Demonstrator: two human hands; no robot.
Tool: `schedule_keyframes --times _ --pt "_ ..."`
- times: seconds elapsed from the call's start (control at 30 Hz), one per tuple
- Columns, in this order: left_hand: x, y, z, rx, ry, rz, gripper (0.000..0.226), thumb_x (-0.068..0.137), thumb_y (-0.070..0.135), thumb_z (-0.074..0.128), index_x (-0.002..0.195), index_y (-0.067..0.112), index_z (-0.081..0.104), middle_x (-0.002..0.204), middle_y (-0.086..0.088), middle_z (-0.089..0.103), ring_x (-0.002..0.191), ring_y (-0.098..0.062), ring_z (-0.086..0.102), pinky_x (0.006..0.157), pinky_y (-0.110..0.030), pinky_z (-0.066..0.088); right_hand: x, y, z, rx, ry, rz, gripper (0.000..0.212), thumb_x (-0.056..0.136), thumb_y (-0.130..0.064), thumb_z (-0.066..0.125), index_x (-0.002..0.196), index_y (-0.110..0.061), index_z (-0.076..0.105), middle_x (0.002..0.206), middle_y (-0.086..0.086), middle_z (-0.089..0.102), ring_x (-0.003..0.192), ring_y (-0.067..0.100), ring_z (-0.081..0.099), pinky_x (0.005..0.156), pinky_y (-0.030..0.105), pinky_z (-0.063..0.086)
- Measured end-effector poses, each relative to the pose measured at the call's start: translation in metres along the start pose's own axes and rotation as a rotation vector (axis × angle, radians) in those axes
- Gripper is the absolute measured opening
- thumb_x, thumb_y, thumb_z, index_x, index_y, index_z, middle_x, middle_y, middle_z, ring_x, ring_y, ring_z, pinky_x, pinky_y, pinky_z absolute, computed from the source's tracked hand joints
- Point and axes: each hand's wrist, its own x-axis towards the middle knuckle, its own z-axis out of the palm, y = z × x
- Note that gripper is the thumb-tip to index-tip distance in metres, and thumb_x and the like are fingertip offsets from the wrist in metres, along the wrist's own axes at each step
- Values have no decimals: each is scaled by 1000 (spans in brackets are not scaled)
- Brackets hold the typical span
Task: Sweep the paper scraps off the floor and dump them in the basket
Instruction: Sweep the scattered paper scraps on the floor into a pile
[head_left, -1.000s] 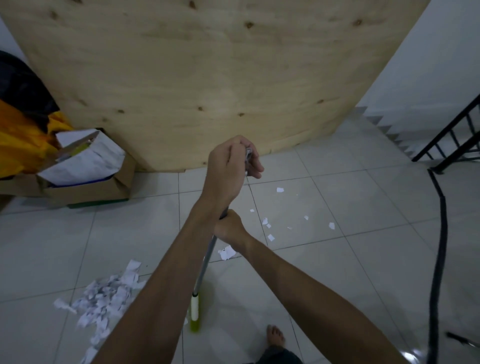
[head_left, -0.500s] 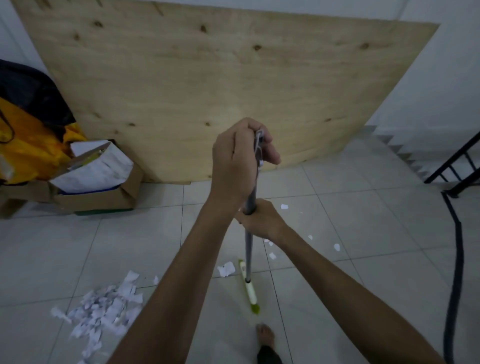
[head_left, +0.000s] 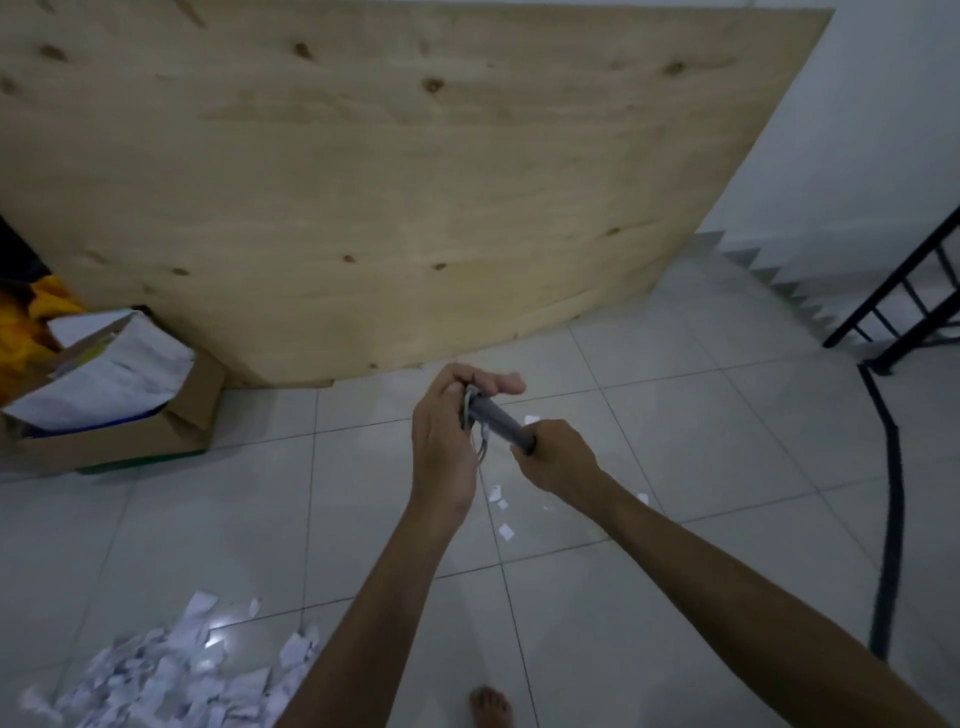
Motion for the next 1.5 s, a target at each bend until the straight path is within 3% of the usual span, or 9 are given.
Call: schedule_keyframes --times 0.23,0.37,0.5,0.73,0.83,0.93,1.17,1.27,1.5 --pt "-9 -107 31 177 42 -94 45 95 -13 25 80 18 55 100 11 70 106 -7 62 88 -10 43 47 90 20 -99 -46 1 20 92 -21 52 102 -10 66 100 9 69 92 22 66 73 23 44" --pt "-5 -149 43 182 41 -257 46 97 -5 28 76 25 57 103 20 69 106 0 60 93 -16 43 64 119 34 -113 -75 37 19 92 -17 51 102 -7 64 103 12 65 97 27 62 79 29 46" --pt "7 -162 56 125 93 -352 27 90 18 34 75 17 57 98 11 72 100 0 63 100 -32 42 81 130 49 -87 -101 40 19 92 -17 49 99 -6 64 100 13 66 96 27 61 78 28 44" --pt "48 -127 30 105 261 -242 25 85 22 29 76 12 51 86 9 73 99 -15 64 89 -22 47 104 80 57 42 -62 -55 19 93 -15 48 97 -6 64 93 11 68 88 23 64 75 22 44" --pt "64 -107 15 117 327 -193 34 94 4 23 74 12 50 85 0 72 100 -26 64 95 -35 46 111 50 59 99 -74 -89 20 92 -14 49 97 -5 66 94 13 70 90 25 65 79 28 48" --pt "76 -83 2 114 375 -150 32 90 6 26 70 13 51 80 -4 71 96 -32 64 92 -39 48 112 21 60 117 -91 -107 21 92 -16 50 98 -7 67 94 12 70 90 25 65 76 26 46" --pt "83 -22 -27 70 432 -57 30 87 5 29 65 11 48 61 4 67 72 -20 65 79 -30 53 92 -49 69 215 -107 -147 24 94 -25 53 105 -9 67 99 10 71 89 22 66 71 22 42" --pt "85 3 -46 49 431 -25 34 89 -1 26 64 10 46 56 5 65 65 -16 64 73 -26 53 79 -84 73 261 -126 -158 26 94 -28 54 106 -9 67 99 10 71 77 19 59 68 21 40" --pt "80 56 -114 122 386 101 37 92 0 25 66 13 48 55 8 64 61 -13 62 68 -25 52 40 -179 94 361 -231 -163 31 93 -34 54 108 -10 66 78 0 57 70 17 54 53 24 39"
